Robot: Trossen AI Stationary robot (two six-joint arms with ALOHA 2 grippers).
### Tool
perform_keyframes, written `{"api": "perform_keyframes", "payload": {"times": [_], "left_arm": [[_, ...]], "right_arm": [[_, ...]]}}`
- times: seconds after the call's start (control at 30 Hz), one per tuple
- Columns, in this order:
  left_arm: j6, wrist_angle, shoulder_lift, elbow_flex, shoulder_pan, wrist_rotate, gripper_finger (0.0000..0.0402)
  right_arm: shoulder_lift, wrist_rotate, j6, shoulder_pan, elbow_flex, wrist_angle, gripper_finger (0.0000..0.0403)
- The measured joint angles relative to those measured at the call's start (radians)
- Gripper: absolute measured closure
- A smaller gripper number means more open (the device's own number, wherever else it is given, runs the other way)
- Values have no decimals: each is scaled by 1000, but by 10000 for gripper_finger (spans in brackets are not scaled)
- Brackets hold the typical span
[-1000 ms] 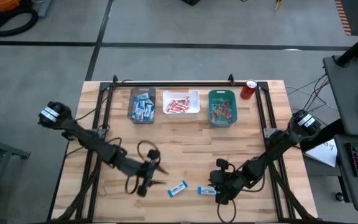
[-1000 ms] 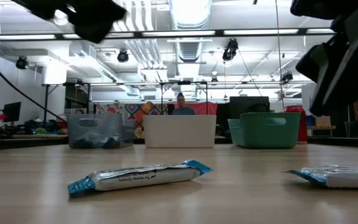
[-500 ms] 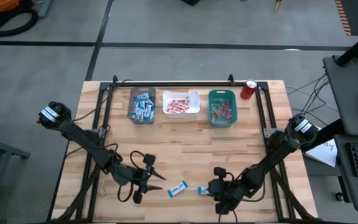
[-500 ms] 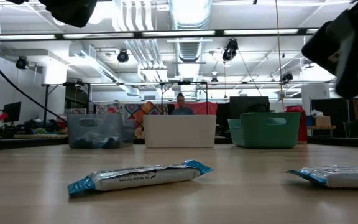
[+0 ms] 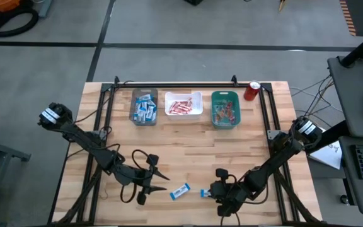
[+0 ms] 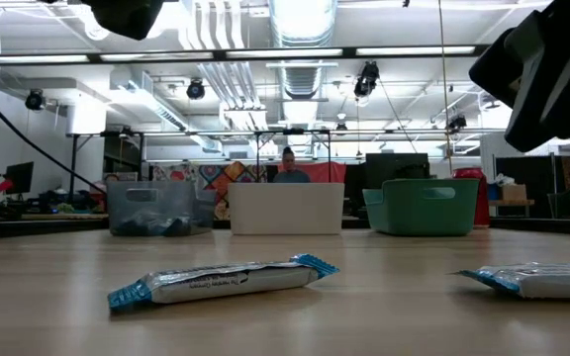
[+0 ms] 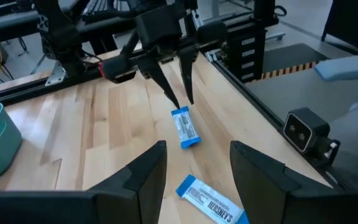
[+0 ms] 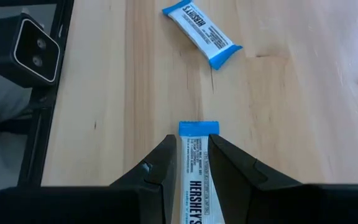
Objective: Sort candy
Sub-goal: Put the white chocolate into the gray bin
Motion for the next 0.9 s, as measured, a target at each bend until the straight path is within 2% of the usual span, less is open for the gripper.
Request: {"api": "perform_keyframes", "payload": {"times": [0.33, 0.6, 0.83, 0.9], "left_arm": [[0, 18, 0, 0, 0, 1, 242], [4, 18, 0, 0, 0, 1, 242], [50, 33, 0, 0, 4, -12, 242], [61, 37, 0, 0, 7, -14, 242]], "right_arm": [[-1, 0, -12, 0, 0, 0, 316], [-2, -70, -9, 23, 0, 16, 316], [35, -55, 33, 86, 0, 14, 316], [46, -8, 77, 89, 0, 17, 316]]}}
